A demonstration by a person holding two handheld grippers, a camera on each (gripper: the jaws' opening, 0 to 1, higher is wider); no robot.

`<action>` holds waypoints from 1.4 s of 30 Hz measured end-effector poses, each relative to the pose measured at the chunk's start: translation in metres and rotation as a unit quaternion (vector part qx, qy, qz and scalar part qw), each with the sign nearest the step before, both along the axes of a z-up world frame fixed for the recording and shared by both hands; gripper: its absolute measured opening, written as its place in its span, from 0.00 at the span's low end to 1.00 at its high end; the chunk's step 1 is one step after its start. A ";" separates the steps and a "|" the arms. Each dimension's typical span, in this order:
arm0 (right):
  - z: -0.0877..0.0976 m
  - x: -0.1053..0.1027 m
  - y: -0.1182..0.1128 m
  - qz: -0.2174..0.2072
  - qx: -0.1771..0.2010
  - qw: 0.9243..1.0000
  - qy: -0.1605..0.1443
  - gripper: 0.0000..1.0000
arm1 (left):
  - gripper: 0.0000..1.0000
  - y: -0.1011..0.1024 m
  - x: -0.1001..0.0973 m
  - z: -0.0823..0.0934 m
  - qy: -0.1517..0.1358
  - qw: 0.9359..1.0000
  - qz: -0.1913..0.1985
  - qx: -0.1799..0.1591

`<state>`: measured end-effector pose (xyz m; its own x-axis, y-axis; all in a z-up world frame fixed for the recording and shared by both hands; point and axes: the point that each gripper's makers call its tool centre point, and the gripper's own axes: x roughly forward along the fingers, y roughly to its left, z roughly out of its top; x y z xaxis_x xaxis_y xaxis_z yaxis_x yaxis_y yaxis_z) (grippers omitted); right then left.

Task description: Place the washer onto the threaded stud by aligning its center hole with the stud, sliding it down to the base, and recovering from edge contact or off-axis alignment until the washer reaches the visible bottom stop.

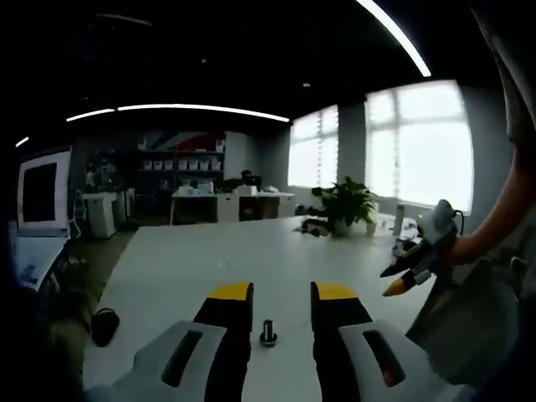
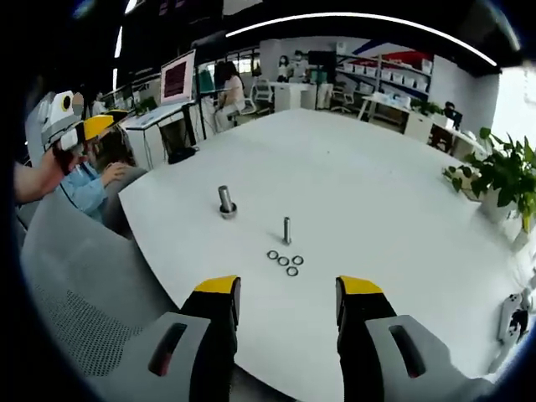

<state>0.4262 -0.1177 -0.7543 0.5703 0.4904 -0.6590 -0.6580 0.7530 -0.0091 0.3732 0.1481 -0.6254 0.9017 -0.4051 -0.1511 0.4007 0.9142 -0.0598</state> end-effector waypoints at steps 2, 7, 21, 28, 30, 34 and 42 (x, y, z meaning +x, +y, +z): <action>-0.007 0.002 0.000 0.011 0.001 1.000 0.005 0.48 | 0.25 0.000 0.000 0.000 0.001 1.000 0.000 0.001; -0.023 0.010 -0.006 0.020 0.005 1.000 0.011 0.48 | 0.24 -0.005 -0.003 0.009 -0.024 0.999 -0.003 0.025; -0.051 0.036 -0.016 0.002 0.029 0.999 0.033 0.47 | 0.25 -0.004 -0.002 0.011 -0.031 0.998 0.008 0.054; -0.059 0.044 -0.004 0.011 0.017 0.999 0.045 0.44 | 0.25 0.003 -0.001 0.010 -0.026 0.999 0.016 0.042; -0.062 0.046 -0.002 0.011 0.009 0.999 0.048 0.44 | 0.25 0.004 -0.001 0.011 -0.026 0.999 0.017 0.036; -0.066 0.047 0.004 0.011 0.001 0.998 0.055 0.43 | 0.25 0.006 0.000 0.008 -0.019 0.999 0.020 0.028; -0.083 0.045 0.007 0.010 -0.022 0.997 0.070 0.40 | 0.24 0.004 -0.002 0.009 -0.023 0.999 0.019 0.036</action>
<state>0.4713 -0.1104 -0.8370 0.4613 0.4697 -0.7528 -0.6696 0.7409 0.0520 0.3715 0.1522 -0.6162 0.9228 -0.3601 -0.1369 0.3665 0.9301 0.0244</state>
